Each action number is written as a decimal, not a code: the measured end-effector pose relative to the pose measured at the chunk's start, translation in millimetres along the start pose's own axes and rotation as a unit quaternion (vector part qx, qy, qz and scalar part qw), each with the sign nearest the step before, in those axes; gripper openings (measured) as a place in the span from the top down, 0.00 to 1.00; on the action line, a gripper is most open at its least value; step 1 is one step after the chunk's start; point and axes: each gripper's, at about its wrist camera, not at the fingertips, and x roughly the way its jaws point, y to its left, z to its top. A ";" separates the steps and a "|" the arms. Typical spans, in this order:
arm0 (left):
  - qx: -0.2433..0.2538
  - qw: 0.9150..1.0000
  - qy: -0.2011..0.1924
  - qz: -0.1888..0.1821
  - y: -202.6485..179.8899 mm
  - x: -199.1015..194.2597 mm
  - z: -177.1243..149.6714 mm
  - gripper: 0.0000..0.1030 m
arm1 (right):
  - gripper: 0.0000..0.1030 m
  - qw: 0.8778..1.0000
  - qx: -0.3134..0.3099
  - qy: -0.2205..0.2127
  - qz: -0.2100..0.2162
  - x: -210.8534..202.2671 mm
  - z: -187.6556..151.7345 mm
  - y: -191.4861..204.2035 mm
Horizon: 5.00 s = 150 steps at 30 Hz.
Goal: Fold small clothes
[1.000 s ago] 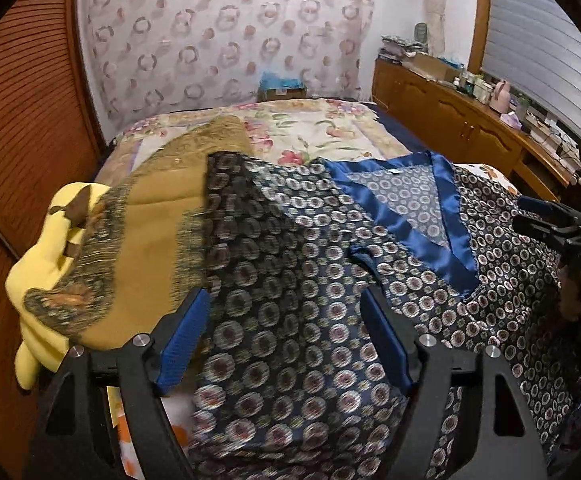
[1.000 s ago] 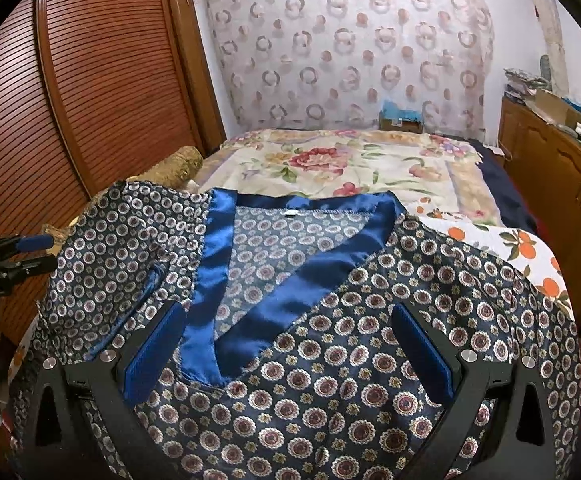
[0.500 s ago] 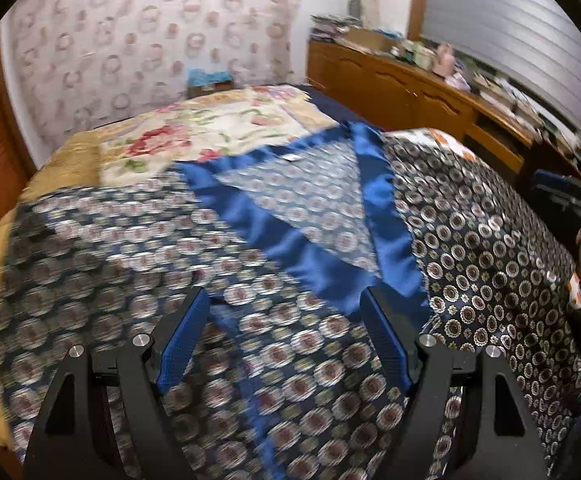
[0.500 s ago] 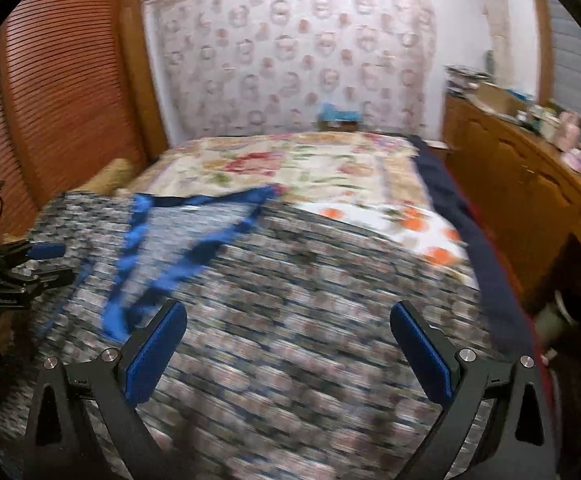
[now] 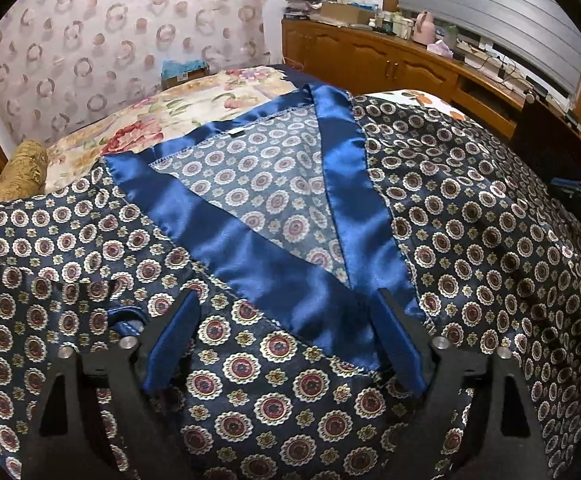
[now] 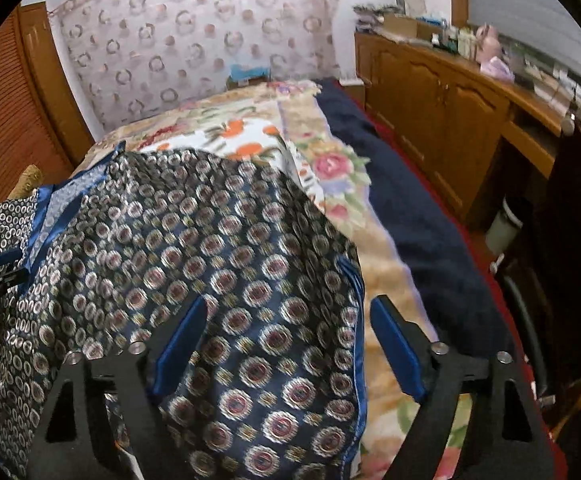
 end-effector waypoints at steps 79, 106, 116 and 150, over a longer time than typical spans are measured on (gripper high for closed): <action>-0.060 0.995 -0.081 -0.009 14.5 -76.9 -19.3 0.00 | 0.96 0.969 -0.187 -0.026 0.157 21.8 92.4 182.3; -0.161 0.975 -0.082 0.132 152.2 -104.0 -24.9 0.16 | 0.28 0.970 -0.203 -0.082 0.103 -4.6 90.7 197.3; -0.175 0.973 -0.027 0.148 174.0 -70.5 -32.1 0.22 | 0.27 0.970 -0.205 -0.099 0.090 -3.1 91.3 195.0; -0.123 0.981 -0.098 0.112 137.5 -120.9 -12.8 0.97 | 0.98 0.975 -0.203 -0.065 0.062 34.4 85.1 148.7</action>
